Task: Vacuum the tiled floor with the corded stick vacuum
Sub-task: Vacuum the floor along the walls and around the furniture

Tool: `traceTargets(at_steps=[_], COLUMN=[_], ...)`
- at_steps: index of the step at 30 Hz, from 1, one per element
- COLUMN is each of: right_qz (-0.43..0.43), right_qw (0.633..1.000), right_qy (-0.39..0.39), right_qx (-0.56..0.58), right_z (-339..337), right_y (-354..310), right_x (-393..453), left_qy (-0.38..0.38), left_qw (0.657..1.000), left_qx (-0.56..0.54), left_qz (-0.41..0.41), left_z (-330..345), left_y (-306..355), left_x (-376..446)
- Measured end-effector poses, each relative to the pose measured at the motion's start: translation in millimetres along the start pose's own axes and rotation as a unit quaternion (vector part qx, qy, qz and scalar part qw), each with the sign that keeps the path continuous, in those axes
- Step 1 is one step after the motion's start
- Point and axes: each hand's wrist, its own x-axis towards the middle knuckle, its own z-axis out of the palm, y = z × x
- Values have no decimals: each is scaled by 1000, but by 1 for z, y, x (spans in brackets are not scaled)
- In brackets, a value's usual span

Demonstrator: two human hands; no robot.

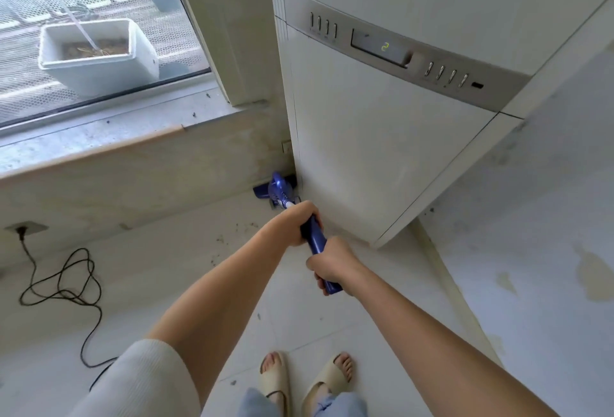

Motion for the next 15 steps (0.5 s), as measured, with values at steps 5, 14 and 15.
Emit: traceTargets(at_steps=[5,14,15], right_qz=[-8,-1,1], right_qw=[1000,999,999], right_qy=[-23,-41,-42], right_qx=[4,17,22], right_z=[6,-3,-3], right_y=[16,21,19], right_x=[-17,-30,-26], left_qy=[-3,-23,-22], left_qw=[997,995,995], left_qx=[-78,-90,-90], left_qz=[2,-26,-25], left_z=[-1,1,1], left_y=[-25,-28,-26], left_x=[-10,-23,-20])
